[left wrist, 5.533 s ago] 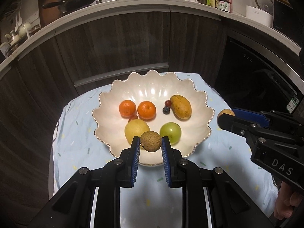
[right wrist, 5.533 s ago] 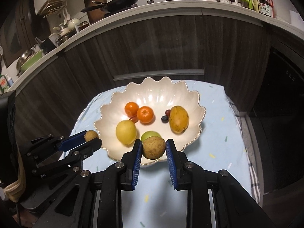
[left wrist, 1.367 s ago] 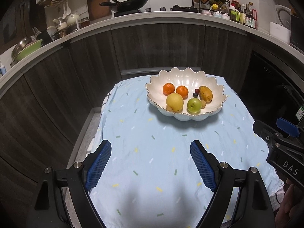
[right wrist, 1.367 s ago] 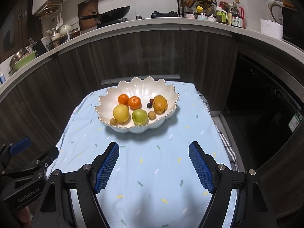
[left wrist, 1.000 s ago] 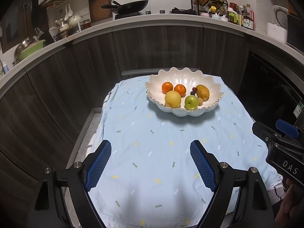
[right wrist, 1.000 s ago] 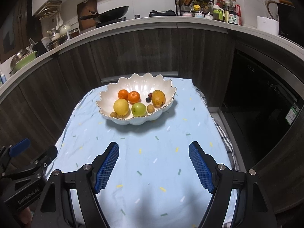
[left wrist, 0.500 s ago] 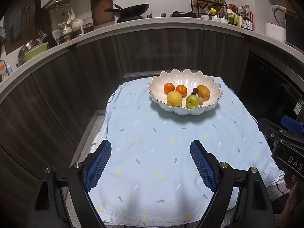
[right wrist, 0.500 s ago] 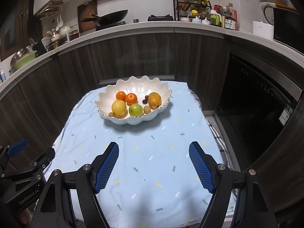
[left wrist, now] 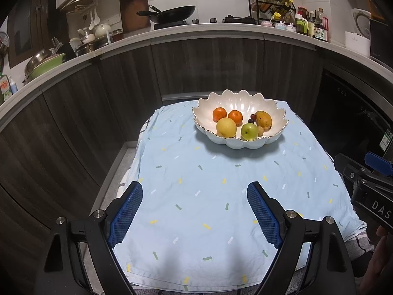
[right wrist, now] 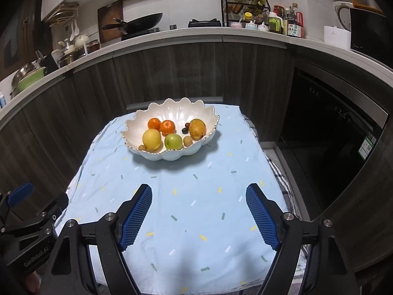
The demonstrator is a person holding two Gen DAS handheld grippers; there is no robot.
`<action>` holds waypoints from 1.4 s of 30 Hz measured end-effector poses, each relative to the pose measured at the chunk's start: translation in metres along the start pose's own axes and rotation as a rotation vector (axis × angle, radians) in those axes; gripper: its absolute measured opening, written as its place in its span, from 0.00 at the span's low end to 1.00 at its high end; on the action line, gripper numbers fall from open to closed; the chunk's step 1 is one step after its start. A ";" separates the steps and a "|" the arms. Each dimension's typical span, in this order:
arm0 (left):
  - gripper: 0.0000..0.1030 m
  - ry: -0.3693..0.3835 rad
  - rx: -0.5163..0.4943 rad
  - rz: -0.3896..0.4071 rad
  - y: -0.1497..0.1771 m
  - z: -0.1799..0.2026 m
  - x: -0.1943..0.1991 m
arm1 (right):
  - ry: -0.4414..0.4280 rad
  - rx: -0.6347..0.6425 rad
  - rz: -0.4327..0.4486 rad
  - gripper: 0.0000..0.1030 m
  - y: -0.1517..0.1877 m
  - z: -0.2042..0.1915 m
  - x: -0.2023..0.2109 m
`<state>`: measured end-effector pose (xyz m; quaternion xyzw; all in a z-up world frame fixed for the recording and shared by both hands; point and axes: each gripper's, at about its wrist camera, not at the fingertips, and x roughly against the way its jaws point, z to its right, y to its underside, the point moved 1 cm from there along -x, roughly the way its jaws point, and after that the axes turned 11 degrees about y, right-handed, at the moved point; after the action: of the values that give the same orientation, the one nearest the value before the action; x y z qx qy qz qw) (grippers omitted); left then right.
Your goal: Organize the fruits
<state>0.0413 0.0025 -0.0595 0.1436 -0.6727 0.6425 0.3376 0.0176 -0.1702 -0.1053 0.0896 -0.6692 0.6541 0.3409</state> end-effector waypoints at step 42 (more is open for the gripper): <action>0.85 -0.007 0.002 0.005 0.001 0.000 0.000 | -0.004 -0.009 -0.005 0.77 0.001 0.000 0.000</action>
<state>0.0405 0.0025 -0.0602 0.1446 -0.6737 0.6434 0.3336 0.0175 -0.1705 -0.1060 0.0909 -0.6726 0.6501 0.3416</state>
